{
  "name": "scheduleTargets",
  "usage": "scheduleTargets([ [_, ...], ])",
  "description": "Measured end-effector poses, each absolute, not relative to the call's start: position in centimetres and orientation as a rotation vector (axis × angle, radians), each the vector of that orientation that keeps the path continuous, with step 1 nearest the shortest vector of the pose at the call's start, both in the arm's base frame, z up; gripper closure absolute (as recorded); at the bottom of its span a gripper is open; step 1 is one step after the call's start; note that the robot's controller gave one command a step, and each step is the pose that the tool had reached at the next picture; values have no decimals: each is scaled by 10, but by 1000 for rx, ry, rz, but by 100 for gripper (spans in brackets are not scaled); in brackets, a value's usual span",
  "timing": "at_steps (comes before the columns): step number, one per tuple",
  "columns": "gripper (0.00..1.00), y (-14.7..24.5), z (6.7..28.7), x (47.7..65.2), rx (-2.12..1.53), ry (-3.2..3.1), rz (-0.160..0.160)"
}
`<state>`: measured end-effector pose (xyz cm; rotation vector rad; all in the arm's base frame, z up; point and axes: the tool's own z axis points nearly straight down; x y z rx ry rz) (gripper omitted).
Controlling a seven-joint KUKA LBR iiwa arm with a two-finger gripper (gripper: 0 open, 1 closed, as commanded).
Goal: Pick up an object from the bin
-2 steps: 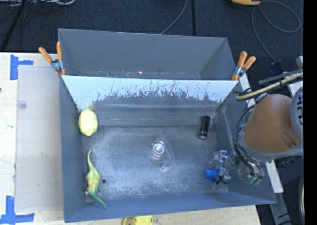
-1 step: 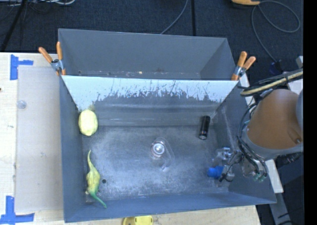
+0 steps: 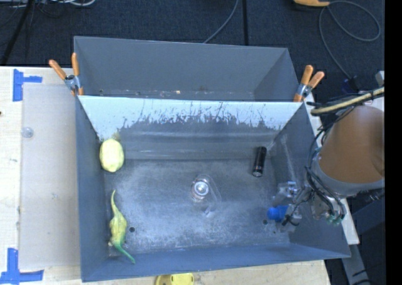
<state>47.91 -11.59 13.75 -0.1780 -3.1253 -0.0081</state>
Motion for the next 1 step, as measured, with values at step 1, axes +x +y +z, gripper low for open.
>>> scheduleTargets([
  [1, 100, -116, 150, 480, -176, -3129, -7],
])
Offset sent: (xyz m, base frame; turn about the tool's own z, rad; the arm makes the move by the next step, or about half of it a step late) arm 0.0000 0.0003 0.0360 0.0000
